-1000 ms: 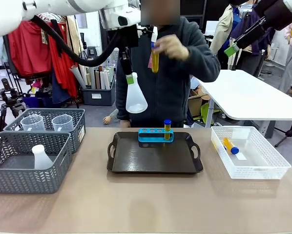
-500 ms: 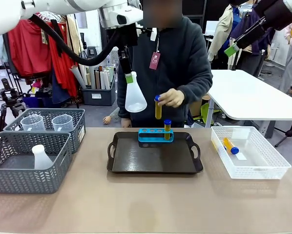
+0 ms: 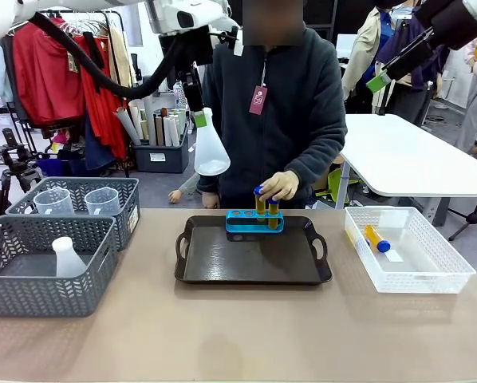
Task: Prepare the laboratory tools.
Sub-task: Pick up one Small flask and place it on the Handle tray.
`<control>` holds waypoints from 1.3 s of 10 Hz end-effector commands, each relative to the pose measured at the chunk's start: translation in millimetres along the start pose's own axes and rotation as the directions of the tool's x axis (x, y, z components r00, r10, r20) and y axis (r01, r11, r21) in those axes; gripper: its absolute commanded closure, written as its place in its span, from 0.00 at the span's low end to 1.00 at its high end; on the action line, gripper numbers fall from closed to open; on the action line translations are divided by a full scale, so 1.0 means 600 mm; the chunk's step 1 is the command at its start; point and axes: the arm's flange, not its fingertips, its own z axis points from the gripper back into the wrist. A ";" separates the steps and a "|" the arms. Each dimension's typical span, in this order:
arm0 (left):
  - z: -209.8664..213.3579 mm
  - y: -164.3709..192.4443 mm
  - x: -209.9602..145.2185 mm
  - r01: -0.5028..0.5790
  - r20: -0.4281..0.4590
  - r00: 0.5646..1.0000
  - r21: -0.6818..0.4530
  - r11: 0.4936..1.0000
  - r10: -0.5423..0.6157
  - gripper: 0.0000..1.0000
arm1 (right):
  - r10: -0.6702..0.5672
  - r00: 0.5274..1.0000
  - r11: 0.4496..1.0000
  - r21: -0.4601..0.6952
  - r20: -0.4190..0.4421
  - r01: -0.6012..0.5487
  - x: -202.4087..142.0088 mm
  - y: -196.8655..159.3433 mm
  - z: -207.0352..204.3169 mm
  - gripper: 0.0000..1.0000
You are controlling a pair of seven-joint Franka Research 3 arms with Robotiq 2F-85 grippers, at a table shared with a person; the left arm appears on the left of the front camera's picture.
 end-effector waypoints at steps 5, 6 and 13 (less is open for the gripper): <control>0.000 0.000 0.000 0.000 0.000 1.000 0.000 1.000 0.000 1.00 | 0.006 1.000 1.000 0.003 0.005 -0.006 0.000 0.000 0.002 0.00; 0.000 0.000 0.000 0.000 0.000 1.000 0.000 1.000 0.000 1.00 | 0.006 1.000 1.000 0.003 0.005 -0.006 0.000 0.000 0.002 0.00; -0.037 0.012 0.022 0.143 -0.059 0.987 -0.074 0.987 -0.147 1.00 | 0.006 1.000 1.000 0.003 0.005 -0.006 0.000 0.000 0.002 0.00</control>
